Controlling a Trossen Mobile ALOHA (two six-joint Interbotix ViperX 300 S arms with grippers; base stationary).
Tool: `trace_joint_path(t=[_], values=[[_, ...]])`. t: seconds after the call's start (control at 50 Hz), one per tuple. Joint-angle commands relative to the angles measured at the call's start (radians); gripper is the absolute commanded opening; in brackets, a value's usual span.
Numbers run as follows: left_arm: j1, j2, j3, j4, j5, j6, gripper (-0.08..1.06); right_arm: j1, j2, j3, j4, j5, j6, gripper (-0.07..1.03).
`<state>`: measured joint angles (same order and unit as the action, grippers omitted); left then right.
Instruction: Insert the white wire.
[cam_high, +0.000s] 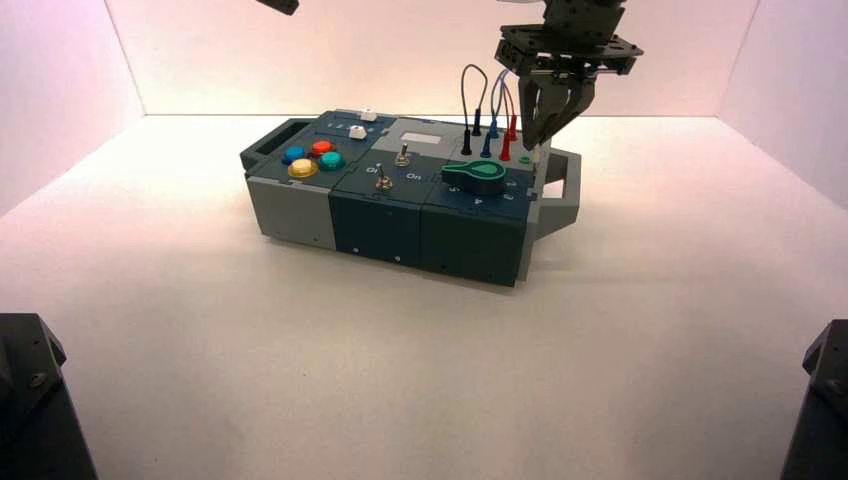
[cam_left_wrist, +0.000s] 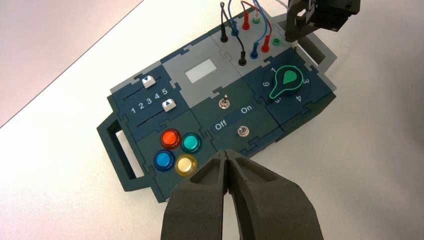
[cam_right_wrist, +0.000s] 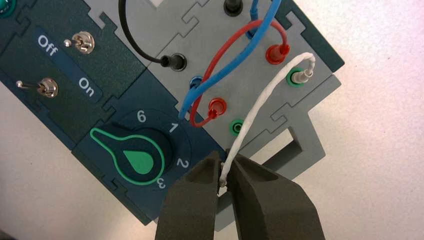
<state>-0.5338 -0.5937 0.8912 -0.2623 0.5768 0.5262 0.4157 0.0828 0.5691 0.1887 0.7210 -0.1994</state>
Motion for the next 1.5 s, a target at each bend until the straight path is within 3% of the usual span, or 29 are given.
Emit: trace_joint_path(t=[0.02,0.48,0.78,1.5], values=[[0.0,-0.009,-0.012,0.002,-0.011,0.005,-0.03,0.003,-0.048,-0.003,0.005,-0.025,-0.003,-0.02],[-0.002,-0.026,0.009,-0.003,-0.075,0.0,-0.03,0.003,-0.11,0.049,0.003,-0.147,-0.002,-0.02],[-0.002,-0.021,0.009,-0.051,-0.106,-0.048,-0.03,0.003,-0.12,0.08,0.0,-0.216,0.0,-0.02],[-0.003,-0.025,0.012,-0.052,-0.107,-0.048,-0.03,0.003,-0.098,0.095,-0.017,-0.276,0.0,-0.02]])
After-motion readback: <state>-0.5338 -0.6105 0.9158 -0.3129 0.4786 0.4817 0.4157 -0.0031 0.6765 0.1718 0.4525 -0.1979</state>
